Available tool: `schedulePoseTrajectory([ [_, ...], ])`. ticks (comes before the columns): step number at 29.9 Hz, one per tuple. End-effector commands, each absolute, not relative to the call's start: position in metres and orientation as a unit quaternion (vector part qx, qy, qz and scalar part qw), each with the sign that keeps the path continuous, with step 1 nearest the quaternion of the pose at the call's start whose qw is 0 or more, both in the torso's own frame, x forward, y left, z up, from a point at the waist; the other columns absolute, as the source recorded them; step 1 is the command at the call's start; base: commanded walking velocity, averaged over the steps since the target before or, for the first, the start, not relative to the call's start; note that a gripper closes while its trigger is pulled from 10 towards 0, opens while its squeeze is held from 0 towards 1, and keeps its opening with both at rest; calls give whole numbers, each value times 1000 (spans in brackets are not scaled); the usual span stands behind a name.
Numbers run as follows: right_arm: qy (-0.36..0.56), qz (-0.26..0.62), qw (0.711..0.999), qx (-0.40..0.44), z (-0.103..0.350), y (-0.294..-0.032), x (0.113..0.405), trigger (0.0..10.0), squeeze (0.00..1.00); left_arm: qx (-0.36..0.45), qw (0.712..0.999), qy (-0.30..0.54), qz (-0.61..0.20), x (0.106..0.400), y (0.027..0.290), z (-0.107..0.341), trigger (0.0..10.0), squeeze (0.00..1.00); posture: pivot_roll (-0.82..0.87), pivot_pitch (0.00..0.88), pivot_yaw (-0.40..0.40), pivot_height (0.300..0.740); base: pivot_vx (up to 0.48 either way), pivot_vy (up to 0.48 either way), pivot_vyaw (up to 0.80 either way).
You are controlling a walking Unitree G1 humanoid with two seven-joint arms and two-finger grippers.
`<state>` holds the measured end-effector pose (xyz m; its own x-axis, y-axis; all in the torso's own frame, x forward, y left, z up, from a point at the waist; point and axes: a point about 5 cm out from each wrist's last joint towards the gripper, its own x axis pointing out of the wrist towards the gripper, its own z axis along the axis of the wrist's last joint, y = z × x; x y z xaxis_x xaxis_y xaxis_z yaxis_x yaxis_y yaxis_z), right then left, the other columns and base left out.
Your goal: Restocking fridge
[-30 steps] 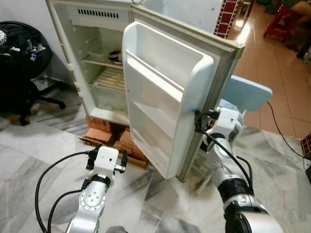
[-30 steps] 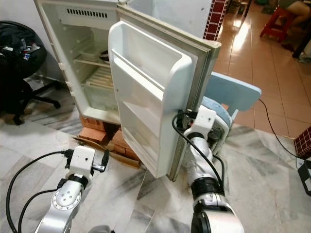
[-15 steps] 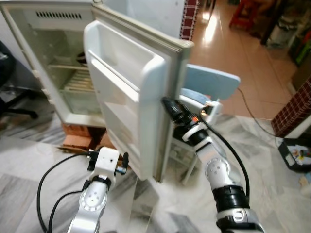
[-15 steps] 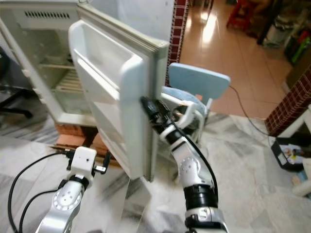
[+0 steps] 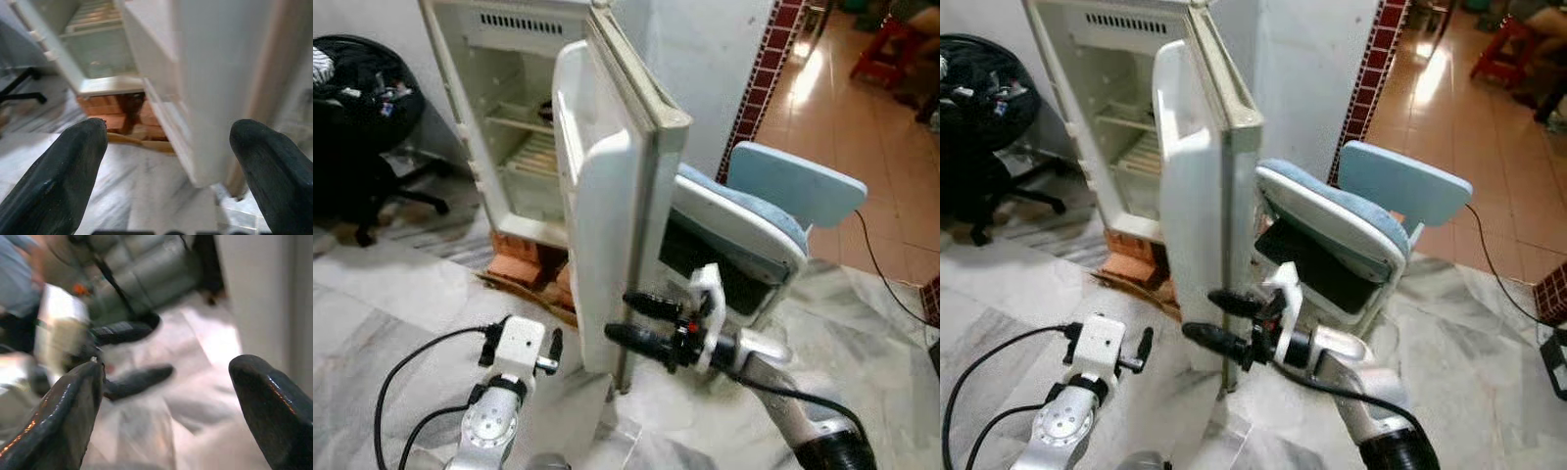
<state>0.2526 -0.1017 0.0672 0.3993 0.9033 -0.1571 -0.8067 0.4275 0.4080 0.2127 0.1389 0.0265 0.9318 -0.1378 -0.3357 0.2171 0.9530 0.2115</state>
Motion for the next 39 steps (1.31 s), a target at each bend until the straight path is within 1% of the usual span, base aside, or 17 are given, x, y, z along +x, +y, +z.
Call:
schedulePoseTrajectory([
  [1,172,517,831,112,70,-102,256,10000,0,129,974,160,-94,213,140,28,10000,0,112,0,-25,740,0,0,0],
  [28,172,517,831,112,70,-102,256,10000,0,129,974,160,-94,213,140,28,10000,0,112,0,-25,740,0,0,0],
  [29,181,485,852,76,63,-105,264,10000,0,131,973,165,-99,211,139,27,10000,0,115,0,-25,740,0,0,0],
  [30,136,338,930,53,77,-118,300,10000,0,142,967,181,-107,209,139,22,10000,0,108,0,-29,740,0,0,0],
  [31,86,155,982,59,98,-137,331,10000,0,156,960,199,-119,209,138,17,10000,0,105,0,-27,740,0,0,0],
  [32,86,155,982,59,98,-137,331,10000,0,156,960,199,-119,209,138,17,10000,0,105,0,-27,740,0,0,0],
  [33,77,123,987,67,102,-141,335,10000,0,159,958,203,-123,209,138,16,10000,0,101,0,-24,740,0,0,0],
  [35,82,135,986,57,101,-143,334,10000,0,161,957,207,-126,208,137,15,10000,0,101,0,-25,740,0,0,0],
  [36,93,162,981,56,98,-142,333,10000,0,163,955,211,-128,208,137,14,10000,0,102,0,-25,740,0,0,0],
  [39,103,188,976,48,96,-141,332,10000,0,164,955,212,-128,207,137,13,10000,0,106,0,-28,740,0,0,0],
])
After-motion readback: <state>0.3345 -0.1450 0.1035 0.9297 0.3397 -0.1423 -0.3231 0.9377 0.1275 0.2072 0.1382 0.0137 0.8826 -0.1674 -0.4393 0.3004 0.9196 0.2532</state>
